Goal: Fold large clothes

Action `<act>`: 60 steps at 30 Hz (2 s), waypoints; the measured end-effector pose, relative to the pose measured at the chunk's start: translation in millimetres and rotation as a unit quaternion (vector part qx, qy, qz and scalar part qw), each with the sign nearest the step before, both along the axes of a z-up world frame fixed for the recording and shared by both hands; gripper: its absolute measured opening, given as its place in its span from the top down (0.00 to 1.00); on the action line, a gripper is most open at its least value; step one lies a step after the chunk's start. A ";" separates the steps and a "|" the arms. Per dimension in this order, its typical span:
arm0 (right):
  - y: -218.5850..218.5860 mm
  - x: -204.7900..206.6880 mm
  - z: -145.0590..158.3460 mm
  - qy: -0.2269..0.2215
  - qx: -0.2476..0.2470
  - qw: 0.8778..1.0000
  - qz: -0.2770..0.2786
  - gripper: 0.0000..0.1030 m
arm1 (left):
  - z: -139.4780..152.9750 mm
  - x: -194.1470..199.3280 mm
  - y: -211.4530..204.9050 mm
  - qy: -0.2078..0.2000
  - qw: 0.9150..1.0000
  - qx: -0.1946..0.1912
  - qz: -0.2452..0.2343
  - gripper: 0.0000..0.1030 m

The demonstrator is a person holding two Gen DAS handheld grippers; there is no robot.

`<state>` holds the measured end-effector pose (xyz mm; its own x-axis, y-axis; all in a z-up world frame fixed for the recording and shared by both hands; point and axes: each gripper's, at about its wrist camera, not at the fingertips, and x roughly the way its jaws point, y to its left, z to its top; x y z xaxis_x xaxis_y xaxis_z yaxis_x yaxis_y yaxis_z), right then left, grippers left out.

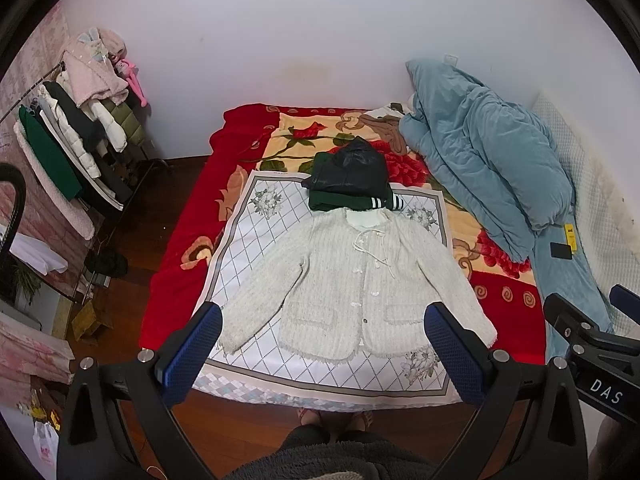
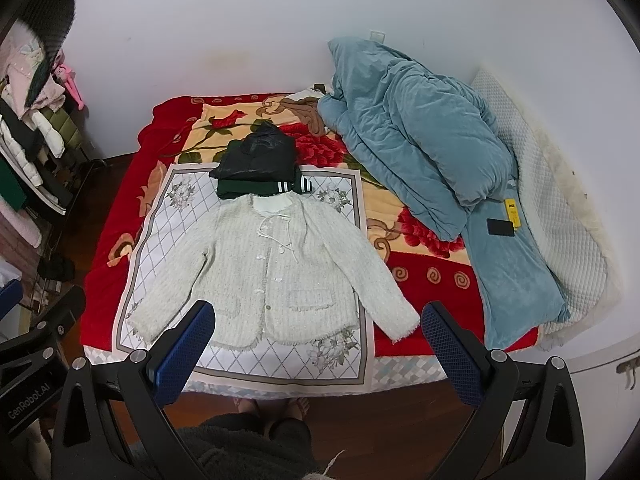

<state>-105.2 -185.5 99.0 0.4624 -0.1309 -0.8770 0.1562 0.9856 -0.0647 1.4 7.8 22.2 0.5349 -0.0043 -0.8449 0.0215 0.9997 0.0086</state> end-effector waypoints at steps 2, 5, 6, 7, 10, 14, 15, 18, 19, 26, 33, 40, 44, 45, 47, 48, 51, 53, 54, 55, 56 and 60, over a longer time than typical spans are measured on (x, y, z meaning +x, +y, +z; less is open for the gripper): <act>0.1 0.2 0.4 0.001 0.001 1.000 0.000 0.00 | 0.5 0.4 0.0 0.001 1.000 0.000 -0.001 0.00; 1.5 0.5 1.0 0.000 0.001 1.000 0.000 0.00 | 0.4 0.2 0.4 0.000 1.000 -0.001 -0.001 0.00; 1.2 -0.6 -0.2 0.000 0.000 1.000 0.000 0.00 | 0.0 -0.4 0.3 0.001 1.000 0.000 -0.001 0.00; 1.1 -0.7 -0.1 0.000 0.000 1.000 0.000 0.00 | 0.1 -0.4 0.4 0.000 1.000 0.000 -0.001 0.00; 1.9 -0.3 0.8 0.000 0.000 1.000 0.000 0.00 | -0.2 -0.4 0.2 0.000 1.000 0.000 -0.001 0.00; 1.2 -1.4 -0.2 0.000 0.000 1.000 0.000 0.00 | 0.1 -0.4 0.1 0.000 1.000 -0.001 -0.001 0.00; 1.5 -1.2 0.3 -0.001 0.000 1.000 0.000 0.00 | -0.3 -0.8 0.5 -0.001 1.000 -0.001 0.000 0.00; 3.0 -1.0 0.6 0.000 0.000 1.000 0.001 0.00 | 1.9 1.4 0.5 0.000 1.000 -0.001 -0.001 0.00; 5.3 -1.0 1.3 0.000 -0.001 1.000 0.002 0.00 | 2.5 1.2 1.1 0.000 1.000 -0.001 -0.001 0.00; 5.0 -2.3 1.3 0.000 0.002 1.000 0.002 0.00 | 5.3 1.6 -0.4 0.001 1.000 -0.003 0.000 0.00; 8.7 -1.9 2.2 -0.001 0.003 1.000 -0.002 0.00 | 4.2 0.4 -1.8 -0.001 1.000 -0.003 -0.003 0.00; 4.7 6.5 -13.5 0.004 0.018 0.999 -0.028 0.00 | -16.3 27.7 1.5 -0.015 1.000 0.011 -0.002 0.00; -22.0 23.4 -53.2 -0.010 0.042 0.997 -0.063 0.00 | -50.0 59.0 1.4 -0.036 0.999 0.039 -0.003 0.00; -35.9 29.9 -73.3 -0.005 0.042 0.995 -0.088 0.00 | -61.3 68.0 0.1 -0.039 0.998 0.048 -0.003 0.00; -61.3 37.1 -108.2 0.006 0.049 0.991 -0.125 0.01 | -92.6 90.9 -6.9 -0.036 0.997 0.066 0.003 0.00; -80.9 41.4 -133.6 0.017 0.058 0.987 -0.152 0.14 | -106.0 99.9 -7.4 -0.034 0.997 0.065 0.005 0.00; -138.5 50.5 -218.2 0.061 0.111 0.967 -0.220 0.54 | -163.5 133.3 -20.2 -0.009 0.998 0.061 0.018 0.00; -174.6 49.2 -279.1 0.078 0.162 0.947 -0.266 0.55 | -201.8 148.8 -31.0 0.013 0.997 0.066 0.028 0.00; -197.0 45.3 -319.1 0.089 0.203 0.929 -0.298 0.55 | -226.3 157.3 -40.3 0.025 0.997 0.071 0.032 0.00; -218.1 40.6 -360.3 0.093 0.243 0.909 -0.326 0.55 | -241.3 163.0 -46.2 0.035 0.996 0.077 0.035 0.00; -233.4 32.7 -399.6 0.106 0.264 0.891 -0.353 0.54 | -264.8 170.3 -55.4 0.049 0.994 0.084 0.041 0.00; -281.1 10.6 -534.5 0.129 0.342 0.825 -0.431 0.41 | -353.0 192.7 -86.1 0.101 0.988 0.102 0.050 0.00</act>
<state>-94.6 -466.6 -435.5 0.2432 0.2519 -0.9367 0.8864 0.3344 0.3201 194.1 -78.3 -330.8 0.3444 0.2214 -0.9123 -0.0563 0.9749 0.2153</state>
